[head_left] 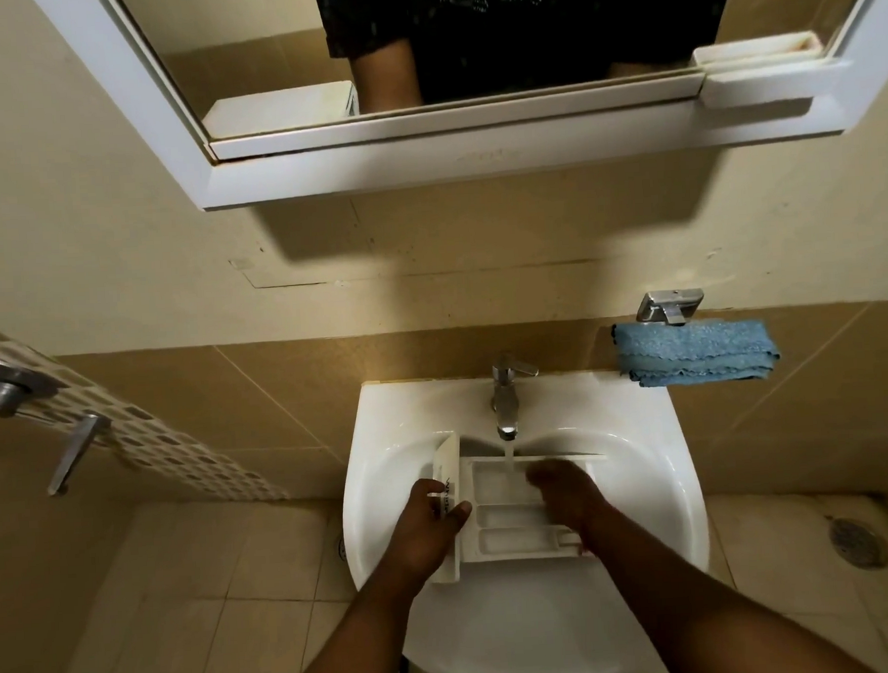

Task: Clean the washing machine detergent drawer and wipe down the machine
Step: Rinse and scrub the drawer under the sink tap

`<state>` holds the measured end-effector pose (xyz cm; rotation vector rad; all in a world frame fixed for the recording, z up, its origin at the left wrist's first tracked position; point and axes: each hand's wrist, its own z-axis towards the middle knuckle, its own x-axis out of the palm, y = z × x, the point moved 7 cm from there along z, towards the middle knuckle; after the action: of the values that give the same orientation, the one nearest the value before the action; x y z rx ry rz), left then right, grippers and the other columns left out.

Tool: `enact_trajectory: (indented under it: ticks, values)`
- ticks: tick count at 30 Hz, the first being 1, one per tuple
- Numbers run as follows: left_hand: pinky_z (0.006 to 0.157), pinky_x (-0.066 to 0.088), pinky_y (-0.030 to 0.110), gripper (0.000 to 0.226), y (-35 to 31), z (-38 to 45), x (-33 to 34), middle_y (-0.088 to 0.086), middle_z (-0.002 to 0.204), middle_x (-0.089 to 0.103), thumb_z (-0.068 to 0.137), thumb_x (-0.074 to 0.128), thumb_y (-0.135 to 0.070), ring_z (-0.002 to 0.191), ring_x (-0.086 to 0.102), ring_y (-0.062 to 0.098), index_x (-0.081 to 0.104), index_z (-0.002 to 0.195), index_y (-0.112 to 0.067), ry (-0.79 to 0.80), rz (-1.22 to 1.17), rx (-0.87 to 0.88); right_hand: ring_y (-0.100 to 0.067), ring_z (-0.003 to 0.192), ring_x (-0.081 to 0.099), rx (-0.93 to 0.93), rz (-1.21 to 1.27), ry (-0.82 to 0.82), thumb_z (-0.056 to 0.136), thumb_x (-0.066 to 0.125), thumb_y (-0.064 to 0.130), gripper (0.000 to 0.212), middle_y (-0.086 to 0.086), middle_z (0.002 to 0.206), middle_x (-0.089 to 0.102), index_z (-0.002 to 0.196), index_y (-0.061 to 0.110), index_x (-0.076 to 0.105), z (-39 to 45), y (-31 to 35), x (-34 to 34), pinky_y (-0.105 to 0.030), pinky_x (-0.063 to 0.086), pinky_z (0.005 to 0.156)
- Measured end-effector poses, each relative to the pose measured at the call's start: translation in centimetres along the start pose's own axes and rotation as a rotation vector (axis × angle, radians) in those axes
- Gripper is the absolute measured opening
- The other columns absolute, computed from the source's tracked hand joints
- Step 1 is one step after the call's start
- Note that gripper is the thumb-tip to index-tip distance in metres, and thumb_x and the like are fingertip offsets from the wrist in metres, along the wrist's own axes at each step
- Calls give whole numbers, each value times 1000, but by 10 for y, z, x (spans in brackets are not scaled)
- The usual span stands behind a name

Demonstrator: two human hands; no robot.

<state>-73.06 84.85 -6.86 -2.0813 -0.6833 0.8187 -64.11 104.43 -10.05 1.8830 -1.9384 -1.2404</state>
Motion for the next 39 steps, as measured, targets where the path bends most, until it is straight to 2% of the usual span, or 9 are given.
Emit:
enact_trajectory:
  ticks: [3,5,9,18,23,26,30,36,39]
  values:
    - [66,46,19,28,-1,0,1,5,91,57,92,66,-22,76,53,12,47,111,-14,-1,-14,3,-28,91,61,73,956,23,94,53,-1,21,-18,98,64,94,13,70,3,28,14,-36,49,90]
    - [64,45,16,29,-3,-1,2,2,89,55,92,66,-20,75,52,11,47,113,-11,-5,-18,6,-27,98,61,80,1142,116,97,45,-4,19,-19,105,62,104,3,62,1,49,30,-37,49,97]
    - [69,50,20,27,-4,-1,2,7,96,60,93,66,-18,81,59,15,47,111,-11,3,-49,10,-28,122,55,-81,941,172,101,35,-3,33,-14,128,58,130,4,51,-5,76,55,-37,43,107]
    - [85,53,38,27,-1,1,0,6,101,60,90,68,-28,91,59,20,49,107,-18,-16,22,16,-25,122,54,-269,-66,-323,92,44,-2,49,-8,134,58,134,20,56,1,16,18,-32,41,105]
    - [88,53,37,30,-1,1,-2,5,107,62,90,68,-32,98,61,21,48,110,-21,-14,62,4,-28,138,39,-471,-407,-233,97,48,6,66,-10,160,20,154,27,22,-9,19,56,-39,42,110]
    - [93,53,40,32,-1,1,-2,4,112,62,90,68,-32,103,61,21,47,113,-22,-3,64,-20,-25,130,48,-526,-401,-376,91,53,3,64,-6,158,29,148,27,38,-12,-9,15,-38,47,103]
    - [88,51,32,33,-1,3,-2,3,111,60,91,67,-32,102,59,20,46,114,-20,-2,72,-24,-36,123,52,-217,-224,-459,79,63,-3,71,-12,153,30,145,15,42,0,-50,-20,-40,47,101]
    - [72,45,20,31,-5,1,-1,2,99,57,92,66,-29,88,56,13,46,111,-15,-23,105,6,-33,116,55,-521,-590,-439,82,58,5,59,-12,138,52,139,21,52,-7,21,30,-42,51,96]
    - [67,43,16,31,-5,-1,-1,2,97,58,93,66,-25,82,55,9,46,113,-14,-13,57,0,-34,116,54,-424,-585,-506,76,61,9,65,-10,138,54,138,23,53,-5,-5,5,-44,49,98]
